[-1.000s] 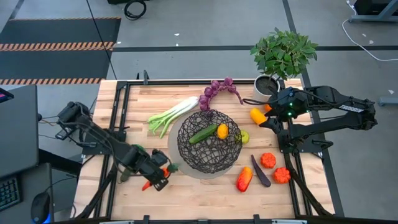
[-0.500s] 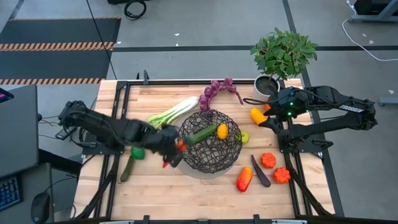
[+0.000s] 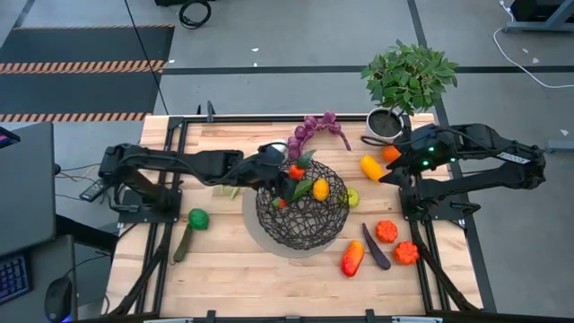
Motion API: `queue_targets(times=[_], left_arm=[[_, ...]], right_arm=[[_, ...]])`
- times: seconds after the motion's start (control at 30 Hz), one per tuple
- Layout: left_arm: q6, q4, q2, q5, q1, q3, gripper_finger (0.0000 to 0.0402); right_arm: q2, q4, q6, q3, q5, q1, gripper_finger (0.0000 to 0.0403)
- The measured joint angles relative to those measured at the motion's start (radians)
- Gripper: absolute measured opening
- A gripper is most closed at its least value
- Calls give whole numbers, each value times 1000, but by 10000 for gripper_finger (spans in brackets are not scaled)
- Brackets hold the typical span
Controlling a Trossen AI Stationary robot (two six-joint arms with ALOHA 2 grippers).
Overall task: Build produce basket
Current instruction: Put the orange carrot into the black wire basket, then put the orange squash into the black wire basket
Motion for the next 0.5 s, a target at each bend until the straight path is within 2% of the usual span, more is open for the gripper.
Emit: queue_targets(times=[0.23,0.37,0.5], left_arm=[[-12,7,63,152,29,-2,238],[2,25,67,160,27,0,288],[23,60,57,160,28,-1,316]], right_arm=[[-52,-34,55,0,-7,1,335],[-71,-57,54,0,-6,2,335],[-73,-113,11,0,-3,2,335]])
